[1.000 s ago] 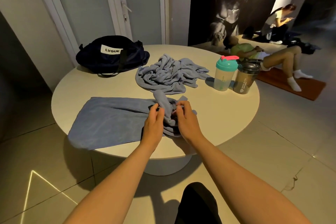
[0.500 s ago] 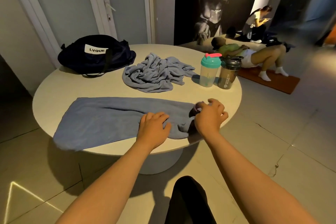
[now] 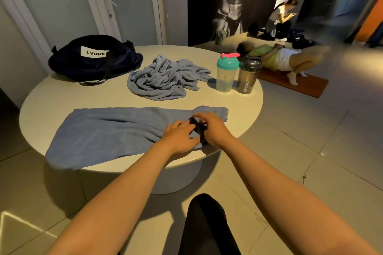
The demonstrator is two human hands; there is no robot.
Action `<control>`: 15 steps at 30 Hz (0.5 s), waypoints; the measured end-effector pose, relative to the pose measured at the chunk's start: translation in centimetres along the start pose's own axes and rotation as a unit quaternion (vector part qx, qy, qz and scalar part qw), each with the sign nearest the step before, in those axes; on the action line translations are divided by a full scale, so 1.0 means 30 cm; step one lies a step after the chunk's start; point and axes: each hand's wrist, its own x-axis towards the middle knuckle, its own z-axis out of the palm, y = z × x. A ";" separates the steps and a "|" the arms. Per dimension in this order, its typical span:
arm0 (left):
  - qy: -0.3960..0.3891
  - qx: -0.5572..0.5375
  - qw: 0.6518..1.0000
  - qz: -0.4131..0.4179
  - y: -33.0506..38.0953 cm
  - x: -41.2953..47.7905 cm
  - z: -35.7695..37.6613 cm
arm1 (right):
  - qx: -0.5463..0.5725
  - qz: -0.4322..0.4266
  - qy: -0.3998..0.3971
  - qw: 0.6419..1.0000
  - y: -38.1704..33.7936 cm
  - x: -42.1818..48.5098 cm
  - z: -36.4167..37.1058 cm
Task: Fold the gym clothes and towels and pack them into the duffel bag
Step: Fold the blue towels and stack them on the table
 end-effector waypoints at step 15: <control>0.077 -0.036 0.996 -0.025 0.078 0.065 -0.015 | -0.183 0.079 0.193 0.961 0.052 -0.002 -0.010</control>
